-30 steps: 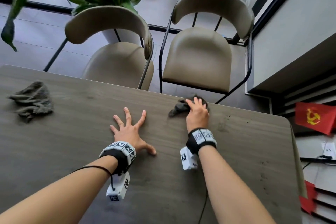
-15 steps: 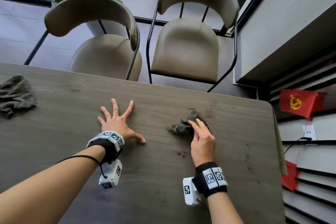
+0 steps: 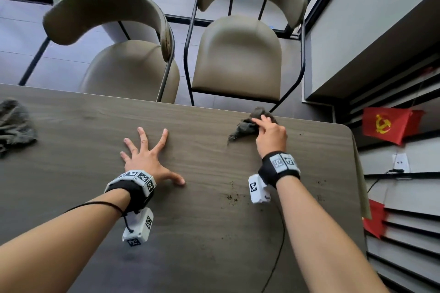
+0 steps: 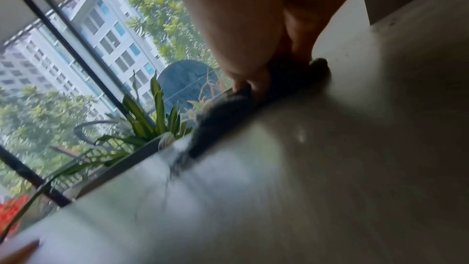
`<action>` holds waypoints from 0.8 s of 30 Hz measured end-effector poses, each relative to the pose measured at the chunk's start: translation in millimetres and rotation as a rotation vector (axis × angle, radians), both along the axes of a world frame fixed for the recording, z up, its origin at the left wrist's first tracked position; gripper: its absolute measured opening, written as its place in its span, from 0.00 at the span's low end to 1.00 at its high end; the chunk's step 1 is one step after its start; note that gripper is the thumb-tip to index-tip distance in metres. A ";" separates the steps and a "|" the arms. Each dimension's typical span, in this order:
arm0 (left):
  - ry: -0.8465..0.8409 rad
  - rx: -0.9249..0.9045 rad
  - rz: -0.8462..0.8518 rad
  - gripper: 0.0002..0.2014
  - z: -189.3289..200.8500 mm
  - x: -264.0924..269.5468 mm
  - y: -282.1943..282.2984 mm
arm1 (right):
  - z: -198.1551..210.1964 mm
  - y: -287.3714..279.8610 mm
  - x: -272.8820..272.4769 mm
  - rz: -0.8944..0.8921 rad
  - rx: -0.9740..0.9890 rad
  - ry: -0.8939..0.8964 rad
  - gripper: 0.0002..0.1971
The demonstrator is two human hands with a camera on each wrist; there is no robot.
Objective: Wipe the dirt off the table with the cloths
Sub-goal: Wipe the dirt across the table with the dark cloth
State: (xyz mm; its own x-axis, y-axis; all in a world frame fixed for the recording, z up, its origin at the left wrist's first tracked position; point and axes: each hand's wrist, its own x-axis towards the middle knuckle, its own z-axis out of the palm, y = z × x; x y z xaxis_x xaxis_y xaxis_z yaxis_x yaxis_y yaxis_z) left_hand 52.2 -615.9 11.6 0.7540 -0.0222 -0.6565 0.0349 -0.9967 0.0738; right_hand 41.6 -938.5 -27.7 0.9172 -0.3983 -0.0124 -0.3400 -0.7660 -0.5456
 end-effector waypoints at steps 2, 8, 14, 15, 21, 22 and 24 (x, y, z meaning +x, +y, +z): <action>0.003 -0.008 -0.002 0.79 0.7 -0.5 0.1 | 11.6 -5.3 -1.7 0.007 0.028 0.040 0.19; -0.006 -0.021 0.005 0.80 -0.9 -0.4 0.2 | 18.7 12.0 -80.4 0.011 0.004 0.196 0.23; 0.002 0.010 -0.011 0.80 -1.1 2.3 -2.1 | 11.4 8.9 -41.5 -0.033 -0.088 0.147 0.26; 0.006 0.013 -0.012 0.81 -1.0 4.2 -3.6 | 12.4 4.7 -24.3 -0.044 -0.099 0.128 0.26; 0.036 0.011 -0.004 0.82 5.8 8.2 -6.8 | 20.4 -19.7 68.5 -0.142 0.028 0.190 0.20; 0.034 0.009 -0.010 0.82 5.7 8.2 -6.1 | 22.2 -21.7 71.8 -0.144 0.061 0.177 0.19; 0.040 0.009 -0.014 0.82 6.6 8.4 -5.4 | 29.9 -17.1 61.7 -0.137 0.092 0.084 0.19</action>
State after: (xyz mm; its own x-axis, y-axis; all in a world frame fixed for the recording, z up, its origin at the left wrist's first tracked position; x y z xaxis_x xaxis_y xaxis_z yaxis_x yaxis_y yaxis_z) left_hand 60.6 -621.4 18.2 0.7271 -0.0265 -0.6860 0.0235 -0.9977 0.0634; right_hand 103.3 -955.7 2.2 0.8486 -0.5132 -0.1287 -0.4849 -0.6572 -0.5770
